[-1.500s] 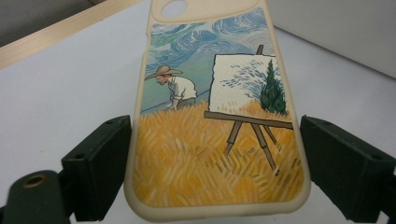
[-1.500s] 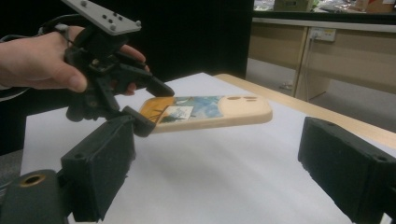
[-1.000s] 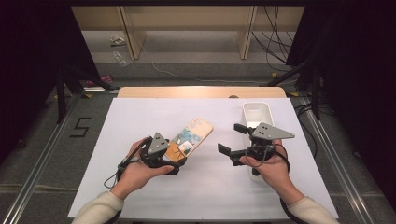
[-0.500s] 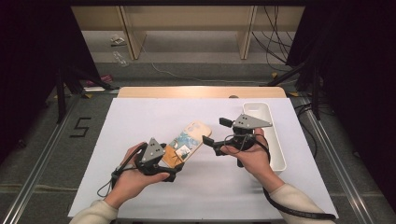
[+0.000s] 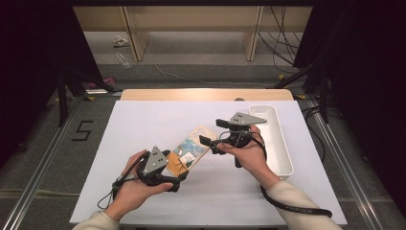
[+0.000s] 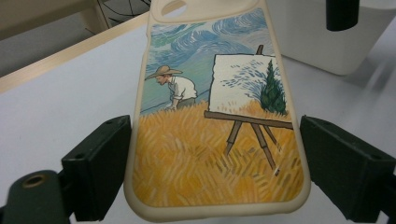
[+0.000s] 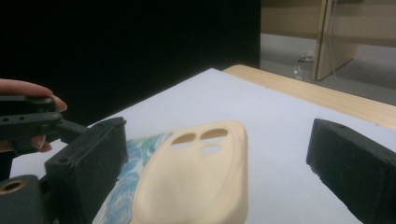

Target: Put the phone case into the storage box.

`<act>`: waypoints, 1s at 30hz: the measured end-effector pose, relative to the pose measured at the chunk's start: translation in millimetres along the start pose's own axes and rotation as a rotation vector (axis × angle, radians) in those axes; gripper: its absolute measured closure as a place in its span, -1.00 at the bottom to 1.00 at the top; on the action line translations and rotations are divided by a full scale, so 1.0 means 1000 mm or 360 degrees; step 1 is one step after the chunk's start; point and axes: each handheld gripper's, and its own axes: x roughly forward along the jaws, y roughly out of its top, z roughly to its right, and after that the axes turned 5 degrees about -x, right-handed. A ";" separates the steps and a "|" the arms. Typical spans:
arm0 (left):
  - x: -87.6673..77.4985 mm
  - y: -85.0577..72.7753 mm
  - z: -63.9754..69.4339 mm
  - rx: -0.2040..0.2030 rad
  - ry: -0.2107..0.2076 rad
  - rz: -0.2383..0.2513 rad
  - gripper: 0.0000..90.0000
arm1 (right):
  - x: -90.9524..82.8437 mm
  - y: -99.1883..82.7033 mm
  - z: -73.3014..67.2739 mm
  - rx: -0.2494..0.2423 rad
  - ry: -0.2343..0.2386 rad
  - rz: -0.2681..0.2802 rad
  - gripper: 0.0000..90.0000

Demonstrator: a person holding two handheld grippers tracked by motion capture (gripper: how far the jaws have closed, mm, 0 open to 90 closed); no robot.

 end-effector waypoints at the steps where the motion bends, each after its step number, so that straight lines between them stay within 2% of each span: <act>1: 0.000 0.000 0.001 0.0000 -0.0009 -0.0005 -0.74 | 0.002 0.000 0.000 0.0002 0.0003 -0.0006 -0.86; 20: 0.003 0.000 0.005 0.0028 -0.0017 0.0002 -0.74 | 0.029 -0.008 0.001 0.0091 0.0083 -0.0133 -0.79; 30: 0.003 0.000 0.006 0.0039 -0.0012 0.0009 -0.74 | 0.033 -0.009 0.001 0.0117 0.0101 -0.0141 -0.68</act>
